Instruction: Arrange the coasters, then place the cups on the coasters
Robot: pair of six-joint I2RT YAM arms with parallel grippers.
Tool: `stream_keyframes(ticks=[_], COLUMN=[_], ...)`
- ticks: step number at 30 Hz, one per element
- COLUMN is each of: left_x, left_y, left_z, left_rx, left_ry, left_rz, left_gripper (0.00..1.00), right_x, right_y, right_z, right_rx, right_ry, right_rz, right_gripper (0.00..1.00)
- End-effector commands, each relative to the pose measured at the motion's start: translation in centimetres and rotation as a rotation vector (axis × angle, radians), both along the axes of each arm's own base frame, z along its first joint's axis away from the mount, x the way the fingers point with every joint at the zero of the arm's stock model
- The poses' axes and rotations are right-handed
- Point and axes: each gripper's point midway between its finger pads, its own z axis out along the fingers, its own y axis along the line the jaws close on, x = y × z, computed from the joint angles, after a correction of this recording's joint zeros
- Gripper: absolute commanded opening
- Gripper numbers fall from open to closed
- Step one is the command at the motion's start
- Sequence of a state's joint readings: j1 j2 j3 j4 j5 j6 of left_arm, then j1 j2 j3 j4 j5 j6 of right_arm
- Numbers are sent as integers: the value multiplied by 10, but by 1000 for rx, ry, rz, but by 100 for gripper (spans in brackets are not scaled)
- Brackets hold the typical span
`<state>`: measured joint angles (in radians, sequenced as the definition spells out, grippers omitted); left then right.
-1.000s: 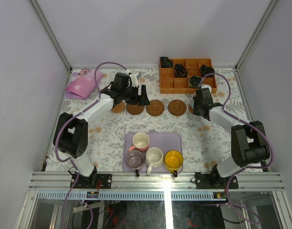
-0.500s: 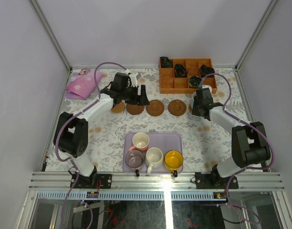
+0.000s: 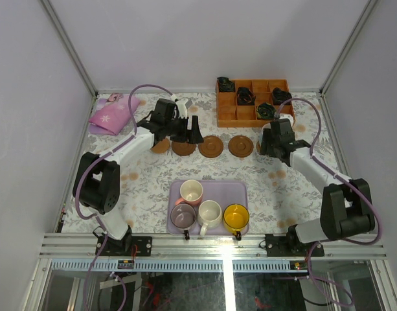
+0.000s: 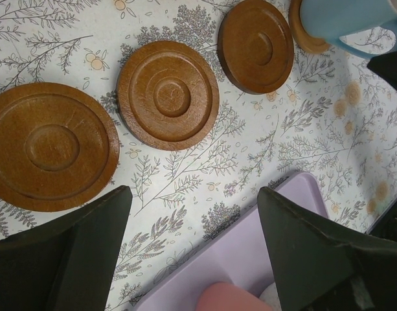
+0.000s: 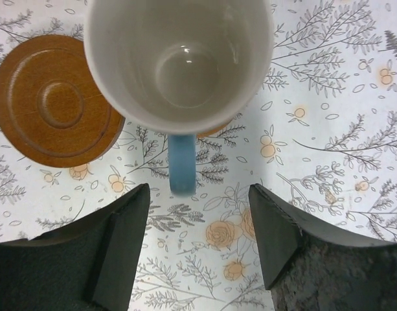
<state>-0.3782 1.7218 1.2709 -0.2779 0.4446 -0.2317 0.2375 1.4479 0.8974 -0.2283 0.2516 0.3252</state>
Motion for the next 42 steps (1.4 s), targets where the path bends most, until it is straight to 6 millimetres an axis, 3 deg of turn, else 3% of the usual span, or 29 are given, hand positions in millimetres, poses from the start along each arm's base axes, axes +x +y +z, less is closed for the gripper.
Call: stream_keyframes(ticks=[1, 7, 14, 19, 26, 31, 42], left_x=[1, -2, -9, -16, -23, -28, -33], left_y=[3, 7, 7, 6, 9, 7, 5], left_z=[13, 18, 19, 19, 18, 20, 16], left_rx=[-6, -6, -20, -40, -40, -53, -66], left_ry=[-45, -58, -52, -47, -44, -38, -22], left_rz=[-6, 7, 5, -3, -5, -16, -14], left_gripper=[79, 84, 91, 91, 93, 96, 97], right_x=[-2, -29, -78, -126, -191, -218, -273], right_y=[-5, 5, 41, 74, 94, 98, 126], right_z=[44, 82, 100, 92, 85, 71, 41], right_rx=[4, 98, 144, 201, 343, 364, 319], right_ry=[-94, -144, -131, -67, 1, 75, 306], right_rz=[-25, 5, 135, 294, 406, 459, 735], right_gripper=[71, 100, 99, 99, 99, 99, 99])
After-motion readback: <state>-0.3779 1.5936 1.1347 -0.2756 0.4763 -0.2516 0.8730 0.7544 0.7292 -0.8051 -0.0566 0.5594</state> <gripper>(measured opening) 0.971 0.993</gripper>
